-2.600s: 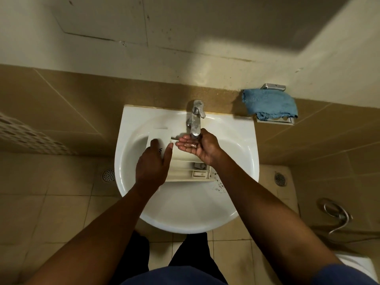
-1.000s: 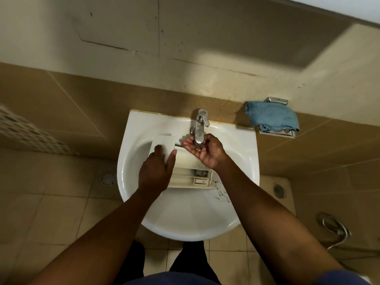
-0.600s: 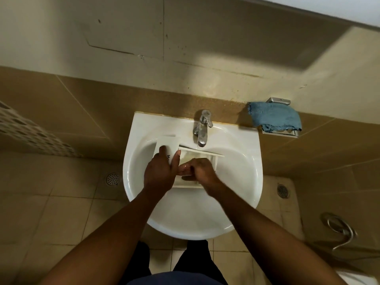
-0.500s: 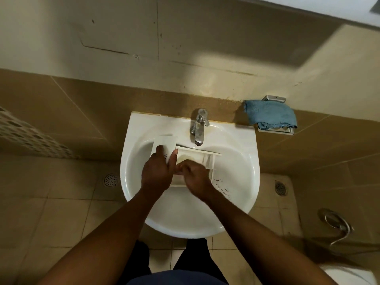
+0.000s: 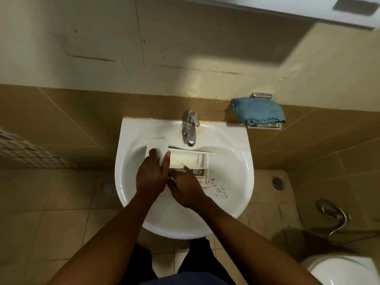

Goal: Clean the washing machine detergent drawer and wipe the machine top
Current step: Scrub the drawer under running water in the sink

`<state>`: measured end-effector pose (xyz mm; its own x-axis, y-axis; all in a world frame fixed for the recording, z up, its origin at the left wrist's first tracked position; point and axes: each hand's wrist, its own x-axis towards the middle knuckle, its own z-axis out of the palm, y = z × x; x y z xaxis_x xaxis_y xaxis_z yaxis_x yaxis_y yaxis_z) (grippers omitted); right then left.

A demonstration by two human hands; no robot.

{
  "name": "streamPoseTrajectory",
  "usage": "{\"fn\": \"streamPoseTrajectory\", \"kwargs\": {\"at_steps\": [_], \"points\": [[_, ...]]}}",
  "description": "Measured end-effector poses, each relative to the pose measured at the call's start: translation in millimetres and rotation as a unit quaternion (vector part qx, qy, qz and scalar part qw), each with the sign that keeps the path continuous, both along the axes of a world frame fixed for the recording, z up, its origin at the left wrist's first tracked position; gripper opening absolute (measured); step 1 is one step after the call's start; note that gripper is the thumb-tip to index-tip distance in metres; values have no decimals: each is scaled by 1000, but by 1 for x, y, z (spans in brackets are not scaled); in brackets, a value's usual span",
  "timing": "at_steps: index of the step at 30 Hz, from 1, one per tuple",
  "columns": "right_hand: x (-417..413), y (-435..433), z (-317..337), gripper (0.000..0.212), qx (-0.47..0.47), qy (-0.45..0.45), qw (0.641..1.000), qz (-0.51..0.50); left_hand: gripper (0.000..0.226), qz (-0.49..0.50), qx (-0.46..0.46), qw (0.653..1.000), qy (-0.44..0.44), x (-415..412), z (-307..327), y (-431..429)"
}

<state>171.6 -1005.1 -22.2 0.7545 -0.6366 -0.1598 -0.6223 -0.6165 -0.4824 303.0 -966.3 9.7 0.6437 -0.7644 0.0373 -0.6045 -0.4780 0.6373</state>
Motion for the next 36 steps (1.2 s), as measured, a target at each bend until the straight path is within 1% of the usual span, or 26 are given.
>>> {"fn": "streamPoseTrajectory", "kwargs": {"at_steps": [1, 4, 6, 7, 8, 9, 11, 12, 14, 15, 17, 19, 21, 22, 24, 25, 26, 28, 31, 32, 34, 36], "points": [[-19, -2, -3, 46, 1, 7, 1000, 3, 66, 2, -7, 1000, -5, -1, 1, 0], [-69, -16, -7, 48, -22, 40, 999, 14, 68, -2, -22, 1000, -19, -4, 0, 1], [-72, -33, -6, 39, -18, 3, 1000, -12, 61, -1, -20, 1000, -12, -6, 0, 2], [-63, -42, 0, 36, -3, -18, 998, -57, 59, -2, -20, 1000, -11, -5, -1, 2], [-53, -53, 6, 40, 28, -47, 991, -124, 59, 0, -18, 1000, -8, -6, -1, 2], [-42, -63, 12, 41, 63, -81, 975, -197, 60, 2, -17, 1000, -5, -5, -1, 1], [-27, -80, 24, 28, 86, -128, 936, -316, 61, -3, -13, 1000, 9, -4, -2, 1], [-24, -89, 29, 20, 62, -116, 931, -340, 60, -13, -11, 1000, 21, -2, -1, 1], [-27, -102, 36, 13, 24, -59, 941, -333, 56, -39, -3, 997, 59, 6, -2, 2], [-32, -107, 37, 13, 26, -32, 946, -323, 54, -53, 3, 995, 84, 11, -3, 4], [-44, -114, 32, 15, 50, -15, 944, -327, 57, -85, 6, 988, 130, 19, -3, 10], [-56, -116, 27, 18, 65, -5, 942, -330, 61, -127, 2, 982, 140, 24, -5, 21], [-69, -115, 26, 27, 99, 18, 949, -298, 56, -172, -6, 979, 111, 24, -7, 37], [-74, -114, 28, 34, 134, 32, 950, -280, 54, -192, -16, 977, 94, 25, -7, 45], [-82, -108, 34, 45, 233, 37, 930, -282, 54, -228, -48, 970, 69, 29, -10, 58], [-86, -105, 35, 45, 263, 29, 919, -291, 56, -245, -64, 966, 52, 33, -12, 64], [-89, -102, 34, 41, 265, 22, 917, -297, 60, -265, -75, 961, 31, 36, -15, 68], [-95, -99, 34, 33, 234, -11, 918, -320, 68, -321, -88, 943, -23, 42, -19, 74], [-96, -90, 37, 34, 253, -96, 883, -383, 67, -386, -116, 911, -92, 43, -17, 74], [-95, -87, 40, 33, 251, -115, 877, -394, 63, -395, -127, 904, -100, 42, -16, 72], [-93, -82, 44, 29, 227, -142, 876, -401, 58, -406, -146, 895, -111, 42, -13, 70], [-92, -77, 49, 27, 208, -183, 864, -420, 59, -409, -144, 892, -125, 42, -12, 70]]}}
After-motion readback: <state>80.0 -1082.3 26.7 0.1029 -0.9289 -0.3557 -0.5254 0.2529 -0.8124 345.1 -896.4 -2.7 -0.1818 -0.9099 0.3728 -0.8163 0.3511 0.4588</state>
